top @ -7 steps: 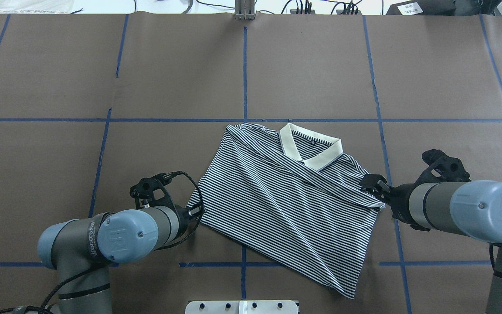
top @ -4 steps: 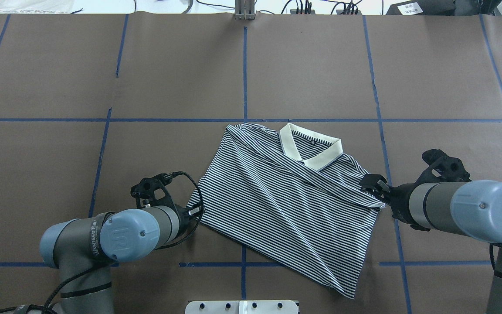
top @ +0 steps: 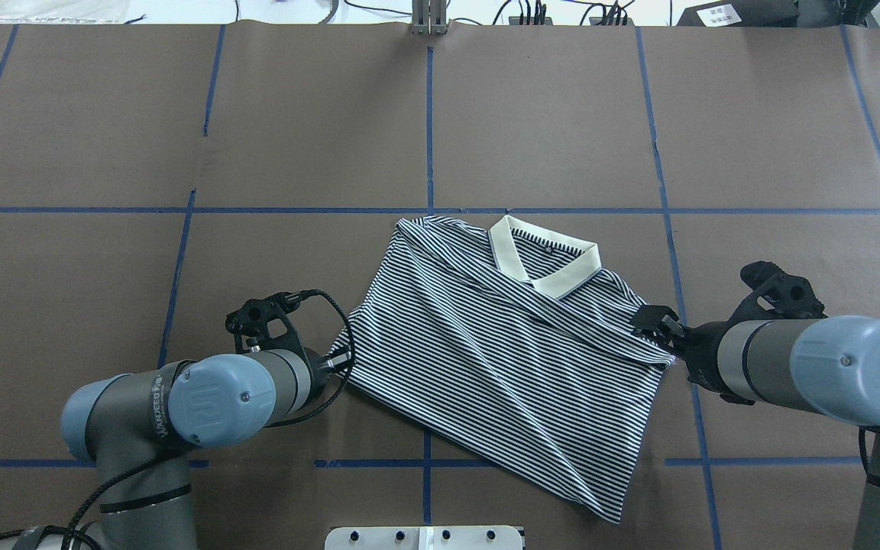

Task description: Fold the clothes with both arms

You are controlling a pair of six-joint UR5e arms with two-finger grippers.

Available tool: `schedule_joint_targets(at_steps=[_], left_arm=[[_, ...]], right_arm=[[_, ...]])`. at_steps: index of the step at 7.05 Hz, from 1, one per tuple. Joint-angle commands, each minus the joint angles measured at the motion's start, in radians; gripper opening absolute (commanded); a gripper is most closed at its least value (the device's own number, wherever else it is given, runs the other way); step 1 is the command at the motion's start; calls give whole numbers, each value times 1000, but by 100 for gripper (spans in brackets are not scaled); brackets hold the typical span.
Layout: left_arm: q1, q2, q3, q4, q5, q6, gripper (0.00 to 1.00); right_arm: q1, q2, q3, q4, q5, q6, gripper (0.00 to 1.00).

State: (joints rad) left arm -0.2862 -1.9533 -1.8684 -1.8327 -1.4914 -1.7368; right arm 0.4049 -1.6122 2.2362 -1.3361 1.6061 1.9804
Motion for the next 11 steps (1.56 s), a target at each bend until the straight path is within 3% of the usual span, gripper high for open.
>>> schedule_joint_targets(at_steps=[1, 3, 4, 6, 7, 9, 11], left_arm=[[-106, 23, -26, 10, -9, 226, 0], [-285, -12, 47, -11, -71, 365, 0], [-380, -104, 213, -101, -137, 394, 0], [-473, -350, 667, -343, -142, 407, 0], [-491, -399, 767, -358, -142, 466, 0], [-502, -380, 782, -405, -142, 473, 46], [-505, -195, 558, -433, -244, 473, 47]], right_arm=[[0, 0, 0, 0, 0, 0, 100], [0, 2, 6, 0, 5, 0, 100], [0, 5, 8, 2, 11, 0, 100], [5, 5, 16, 2, 14, -2, 100], [5, 11, 28, 3, 14, -2, 100], [-1, 114, -10, 0, 15, 0, 100], [-9, 280, -122, -6, 14, 0, 100]])
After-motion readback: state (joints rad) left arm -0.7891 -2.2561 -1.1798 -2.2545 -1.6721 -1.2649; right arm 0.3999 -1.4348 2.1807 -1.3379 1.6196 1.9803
